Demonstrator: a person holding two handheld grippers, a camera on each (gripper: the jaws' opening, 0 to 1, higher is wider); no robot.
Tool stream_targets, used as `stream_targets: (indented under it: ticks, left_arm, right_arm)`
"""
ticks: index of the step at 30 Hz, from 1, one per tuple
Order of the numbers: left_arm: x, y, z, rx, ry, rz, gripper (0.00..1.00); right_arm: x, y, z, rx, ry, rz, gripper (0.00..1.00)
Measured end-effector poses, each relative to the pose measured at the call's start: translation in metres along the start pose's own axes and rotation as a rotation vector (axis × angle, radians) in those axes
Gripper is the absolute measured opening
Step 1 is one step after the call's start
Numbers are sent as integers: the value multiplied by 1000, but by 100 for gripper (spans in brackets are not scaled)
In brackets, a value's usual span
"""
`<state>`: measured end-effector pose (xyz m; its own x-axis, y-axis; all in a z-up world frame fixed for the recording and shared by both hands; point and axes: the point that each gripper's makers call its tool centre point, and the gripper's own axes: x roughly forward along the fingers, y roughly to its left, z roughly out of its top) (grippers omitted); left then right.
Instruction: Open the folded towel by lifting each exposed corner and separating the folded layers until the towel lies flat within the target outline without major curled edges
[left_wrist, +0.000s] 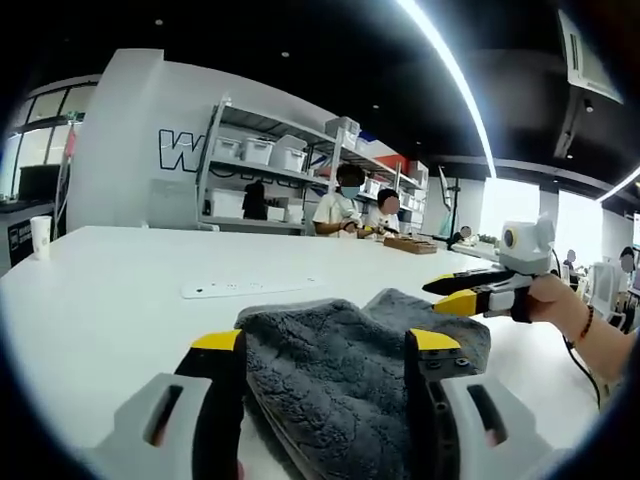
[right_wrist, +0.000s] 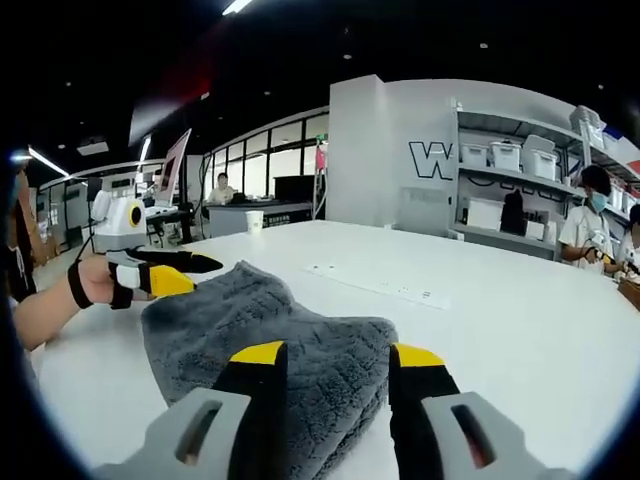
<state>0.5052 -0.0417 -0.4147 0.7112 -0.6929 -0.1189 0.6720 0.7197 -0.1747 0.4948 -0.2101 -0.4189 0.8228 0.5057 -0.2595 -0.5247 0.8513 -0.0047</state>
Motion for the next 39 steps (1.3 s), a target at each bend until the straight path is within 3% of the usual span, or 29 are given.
stream_targets:
  ticks: [16,39]
  left_arm:
    - [2,12,-10,0,37,39,59]
    - [13,24,-5,-14,31,62,56]
  right_arm:
    - [7,-7,-2,4,15,-12,34]
    - [18,-19,2,45,-1,-20,35]
